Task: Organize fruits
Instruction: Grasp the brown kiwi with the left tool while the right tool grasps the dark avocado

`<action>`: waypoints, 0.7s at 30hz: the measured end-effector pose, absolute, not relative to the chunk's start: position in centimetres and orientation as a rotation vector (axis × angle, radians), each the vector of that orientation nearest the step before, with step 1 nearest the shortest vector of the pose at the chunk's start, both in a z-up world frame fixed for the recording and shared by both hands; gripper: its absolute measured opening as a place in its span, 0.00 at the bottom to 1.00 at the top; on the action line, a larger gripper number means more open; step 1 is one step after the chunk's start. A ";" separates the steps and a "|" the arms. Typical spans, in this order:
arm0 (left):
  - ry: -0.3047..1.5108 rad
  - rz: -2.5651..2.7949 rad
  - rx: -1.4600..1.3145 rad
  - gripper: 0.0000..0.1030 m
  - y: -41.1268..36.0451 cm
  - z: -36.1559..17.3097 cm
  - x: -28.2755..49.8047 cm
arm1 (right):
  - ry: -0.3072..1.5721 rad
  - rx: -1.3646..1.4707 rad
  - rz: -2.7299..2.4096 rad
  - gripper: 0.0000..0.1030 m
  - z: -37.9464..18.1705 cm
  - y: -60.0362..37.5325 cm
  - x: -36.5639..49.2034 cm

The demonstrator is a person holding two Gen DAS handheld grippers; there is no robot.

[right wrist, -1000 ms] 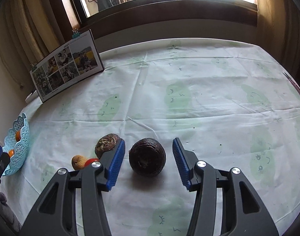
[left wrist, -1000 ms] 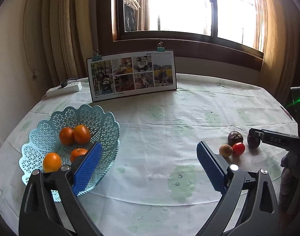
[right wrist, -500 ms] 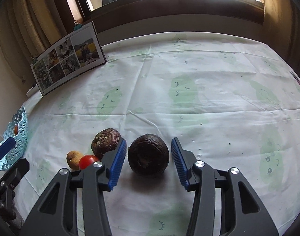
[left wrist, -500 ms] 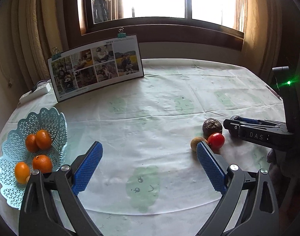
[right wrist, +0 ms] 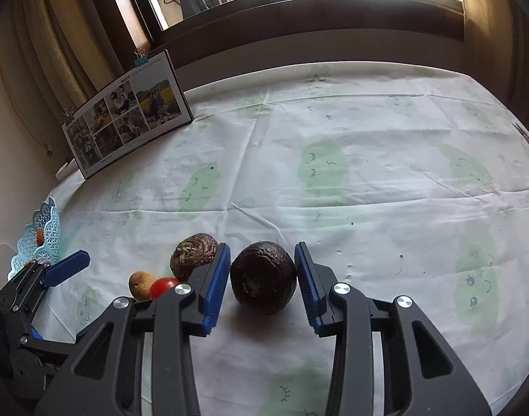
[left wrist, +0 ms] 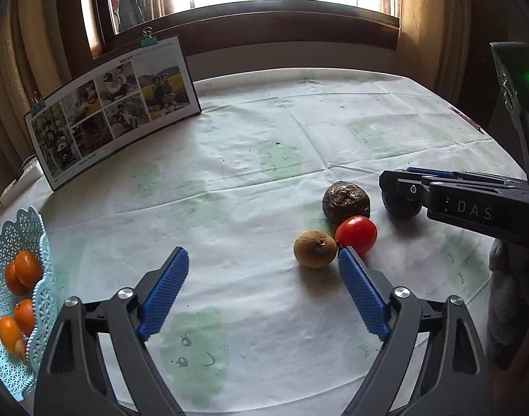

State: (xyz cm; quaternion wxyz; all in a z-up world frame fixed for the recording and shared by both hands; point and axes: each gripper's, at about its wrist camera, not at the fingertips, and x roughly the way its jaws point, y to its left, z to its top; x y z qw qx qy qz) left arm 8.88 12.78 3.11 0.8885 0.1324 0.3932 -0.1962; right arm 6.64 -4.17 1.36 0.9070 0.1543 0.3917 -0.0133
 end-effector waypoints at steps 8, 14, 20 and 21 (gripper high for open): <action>0.875 -0.487 0.243 0.63 11.8 2.2 9.8 | 0.820 0.334 -0.026 0.39 1.0 -4.2 6.7; 0.906 -0.521 0.217 0.44 11.6 1.8 10.2 | 0.827 0.332 -0.024 0.39 0.8 -4.1 6.9; 0.904 -0.560 0.217 0.28 11.1 2.0 9.4 | 0.837 0.321 -0.022 0.40 0.5 -3.9 7.1; 0.902 -0.562 0.213 0.28 11.1 2.0 9.2 | 0.838 0.314 -0.023 0.41 0.5 -3.8 7.1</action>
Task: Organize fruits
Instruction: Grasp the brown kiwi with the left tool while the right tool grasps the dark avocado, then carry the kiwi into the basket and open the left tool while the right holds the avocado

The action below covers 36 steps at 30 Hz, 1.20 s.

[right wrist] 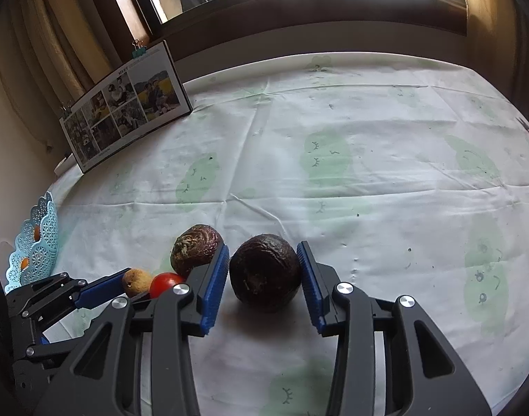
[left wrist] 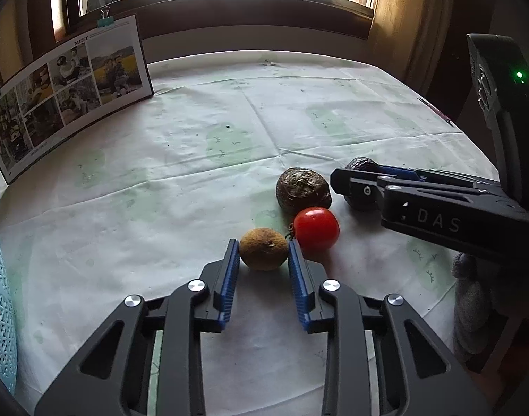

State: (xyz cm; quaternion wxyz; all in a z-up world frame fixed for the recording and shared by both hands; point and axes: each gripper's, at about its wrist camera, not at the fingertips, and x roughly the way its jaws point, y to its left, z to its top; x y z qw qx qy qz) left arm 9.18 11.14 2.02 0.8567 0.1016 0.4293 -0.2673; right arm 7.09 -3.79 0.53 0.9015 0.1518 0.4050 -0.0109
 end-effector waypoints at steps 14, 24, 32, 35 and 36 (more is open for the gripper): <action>0.827 -0.442 0.155 0.28 14.1 4.3 8.3 | 0.791 0.305 -0.026 0.38 1.4 -3.9 6.2; 0.760 -0.325 0.113 0.28 17.1 6.4 7.8 | 0.741 0.299 -0.040 0.38 2.2 -3.9 5.6; 0.696 -0.193 0.091 0.29 20.6 8.1 7.5 | 0.736 0.295 -0.035 0.38 2.3 -3.7 5.5; 0.669 -0.141 0.091 0.29 21.8 8.6 7.4 | 0.736 0.295 -0.036 0.38 2.3 -3.6 5.5; 0.662 -0.123 0.088 0.29 22.4 8.8 7.4 | 0.736 0.294 -0.037 0.38 2.3 -3.6 5.4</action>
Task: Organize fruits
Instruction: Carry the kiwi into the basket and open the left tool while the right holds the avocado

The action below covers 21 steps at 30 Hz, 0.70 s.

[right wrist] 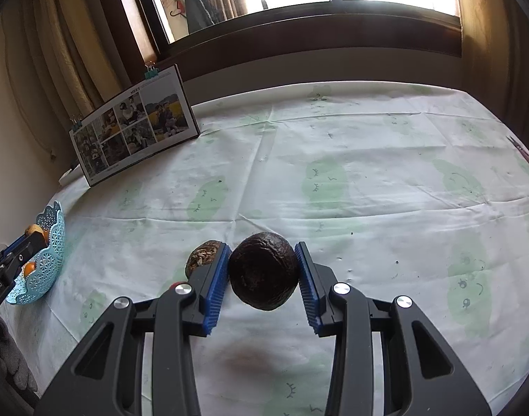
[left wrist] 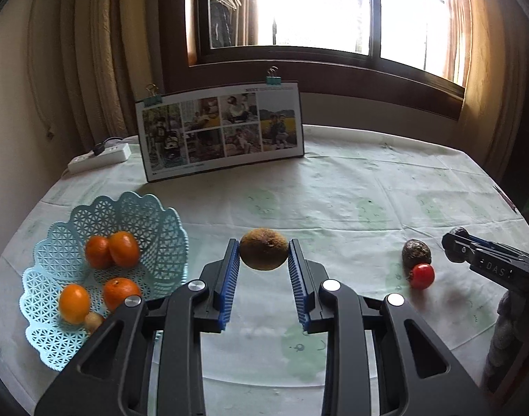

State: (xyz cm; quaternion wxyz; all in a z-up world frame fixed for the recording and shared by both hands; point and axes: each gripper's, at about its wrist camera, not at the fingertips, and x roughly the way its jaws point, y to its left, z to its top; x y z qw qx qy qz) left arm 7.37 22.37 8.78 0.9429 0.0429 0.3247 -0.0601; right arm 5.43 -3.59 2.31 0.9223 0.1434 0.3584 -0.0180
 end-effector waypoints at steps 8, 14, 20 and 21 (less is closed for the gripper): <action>0.633 -0.010 0.065 0.29 25.8 9.1 7.3 | 0.733 0.290 -0.046 0.38 2.4 -3.4 5.5; 0.627 0.039 0.052 0.29 27.9 8.9 7.3 | 0.723 0.277 -0.041 0.38 3.0 -2.9 5.2; 0.623 0.078 0.044 0.29 29.6 8.6 7.5 | 0.705 0.280 -0.015 0.38 4.2 -1.5 4.8; 0.621 0.083 0.043 0.29 29.9 8.6 7.5 | 0.703 0.280 -0.010 0.38 4.3 -1.2 4.7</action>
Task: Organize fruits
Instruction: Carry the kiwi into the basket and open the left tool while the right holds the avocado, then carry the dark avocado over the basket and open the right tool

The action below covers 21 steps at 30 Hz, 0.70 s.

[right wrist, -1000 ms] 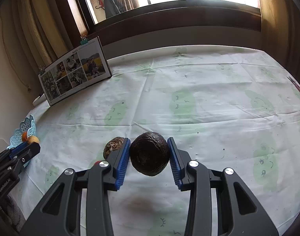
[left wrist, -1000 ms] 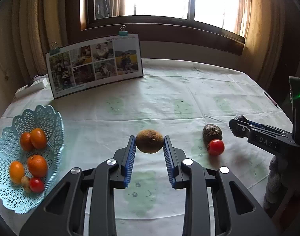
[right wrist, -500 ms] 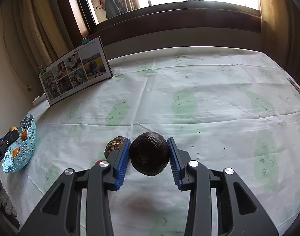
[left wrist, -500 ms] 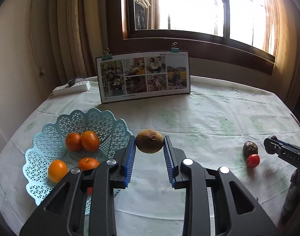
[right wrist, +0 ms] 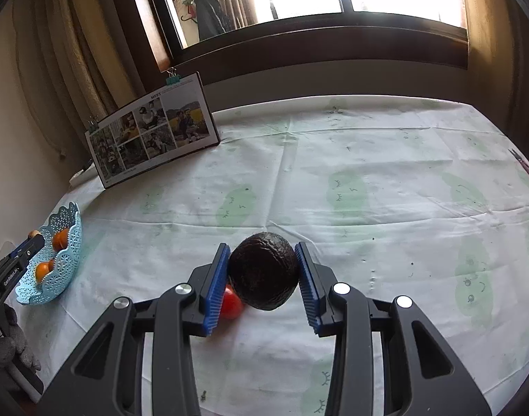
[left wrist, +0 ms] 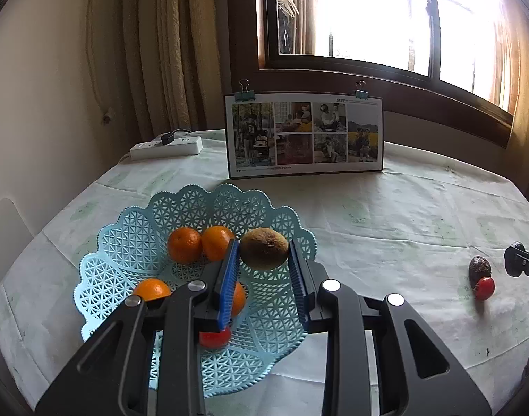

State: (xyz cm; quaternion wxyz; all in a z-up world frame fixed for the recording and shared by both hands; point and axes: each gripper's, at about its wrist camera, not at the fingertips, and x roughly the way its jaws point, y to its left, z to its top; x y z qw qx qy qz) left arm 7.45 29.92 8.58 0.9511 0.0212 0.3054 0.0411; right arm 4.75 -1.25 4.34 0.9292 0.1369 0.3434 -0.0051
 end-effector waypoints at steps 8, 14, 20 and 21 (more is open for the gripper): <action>0.618 0.111 0.022 0.29 32.1 8.3 7.5 | 0.693 0.253 0.049 0.38 5.8 2.1 5.0; 0.616 0.133 0.004 0.29 33.7 8.0 7.7 | 0.686 0.225 0.104 0.38 6.9 5.2 5.3; 0.600 0.170 -0.025 0.63 35.5 8.0 7.6 | 0.688 0.201 0.166 0.38 7.6 8.6 5.8; 0.587 0.184 -0.028 0.74 35.7 8.1 7.5 | 0.689 0.197 0.176 0.38 7.7 9.2 6.0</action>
